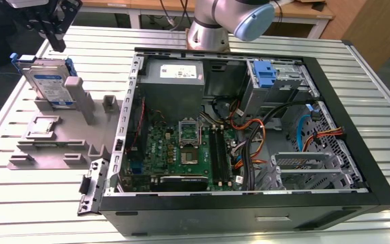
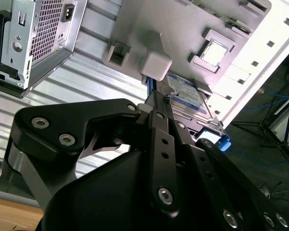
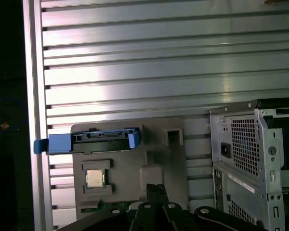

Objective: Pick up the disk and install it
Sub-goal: 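Reach for the disk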

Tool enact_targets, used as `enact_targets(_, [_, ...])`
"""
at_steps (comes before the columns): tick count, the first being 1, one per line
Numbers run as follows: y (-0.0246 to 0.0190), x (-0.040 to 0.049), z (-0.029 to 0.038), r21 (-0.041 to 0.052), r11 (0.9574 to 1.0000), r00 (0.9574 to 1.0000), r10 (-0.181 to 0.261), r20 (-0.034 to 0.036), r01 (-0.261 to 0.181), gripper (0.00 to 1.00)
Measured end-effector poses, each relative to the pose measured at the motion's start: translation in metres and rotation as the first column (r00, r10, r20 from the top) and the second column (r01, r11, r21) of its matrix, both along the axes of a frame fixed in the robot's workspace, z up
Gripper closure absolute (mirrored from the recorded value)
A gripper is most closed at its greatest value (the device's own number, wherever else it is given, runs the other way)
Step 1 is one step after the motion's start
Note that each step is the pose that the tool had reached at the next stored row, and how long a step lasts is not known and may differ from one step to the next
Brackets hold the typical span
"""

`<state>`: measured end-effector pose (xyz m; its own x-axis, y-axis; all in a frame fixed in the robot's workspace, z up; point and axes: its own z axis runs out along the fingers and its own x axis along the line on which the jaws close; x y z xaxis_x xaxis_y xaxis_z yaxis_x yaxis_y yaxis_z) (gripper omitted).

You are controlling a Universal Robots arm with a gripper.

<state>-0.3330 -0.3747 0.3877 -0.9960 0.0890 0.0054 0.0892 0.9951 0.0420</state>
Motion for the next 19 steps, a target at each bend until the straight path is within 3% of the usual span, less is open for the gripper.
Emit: enact_targets(19, [0.0000, -0.0132, -0.0002, 0.0000, 1.0000, 1.0000, 0.000, 0.0000, 0.000, 0.90])
